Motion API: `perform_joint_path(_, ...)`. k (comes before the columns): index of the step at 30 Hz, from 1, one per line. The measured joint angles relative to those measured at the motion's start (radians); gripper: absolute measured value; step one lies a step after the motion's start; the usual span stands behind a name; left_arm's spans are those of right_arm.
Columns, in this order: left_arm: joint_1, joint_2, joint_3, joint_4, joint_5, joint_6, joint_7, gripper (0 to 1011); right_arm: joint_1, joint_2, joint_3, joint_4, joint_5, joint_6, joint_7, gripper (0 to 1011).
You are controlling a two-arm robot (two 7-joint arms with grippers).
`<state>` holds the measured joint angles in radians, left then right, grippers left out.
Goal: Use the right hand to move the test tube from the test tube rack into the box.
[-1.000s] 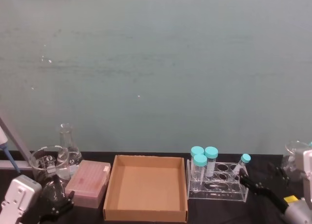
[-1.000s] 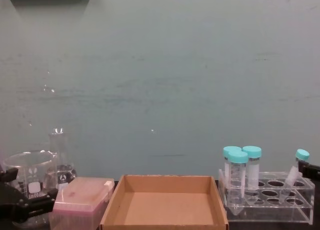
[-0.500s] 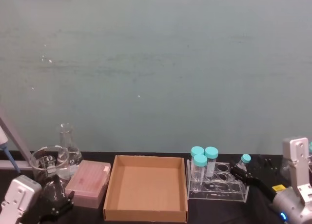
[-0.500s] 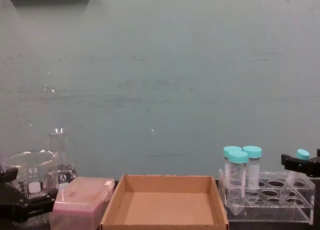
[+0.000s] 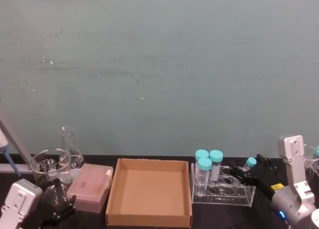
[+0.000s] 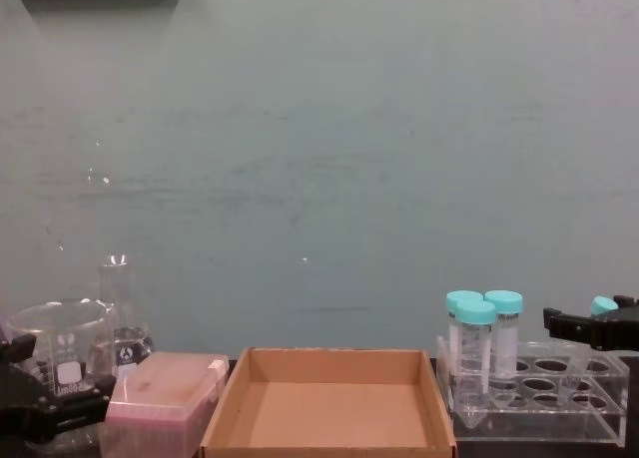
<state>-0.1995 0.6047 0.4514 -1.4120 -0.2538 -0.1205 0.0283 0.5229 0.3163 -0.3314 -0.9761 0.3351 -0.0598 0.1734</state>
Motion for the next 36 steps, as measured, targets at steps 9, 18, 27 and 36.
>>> perform_joint_path(9,0.000,0.000,0.000,0.000,0.000,0.000,0.000,1000,0.004,-0.005,0.005,0.006,-0.008,0.010,-0.005,1003)
perform_joint_path(18,0.000,0.000,0.000,0.000,0.000,0.000,0.000,1000,0.001,-0.003,0.004,0.003,-0.006,0.008,-0.005,950)
perform_joint_path(27,0.000,0.000,0.000,0.000,0.000,0.000,0.000,1000,0.001,-0.002,0.003,0.001,-0.005,0.006,-0.005,708)
perform_joint_path(36,0.000,0.000,0.000,0.000,0.000,0.000,0.000,1000,0.000,-0.002,0.003,0.001,-0.003,0.005,-0.005,419)
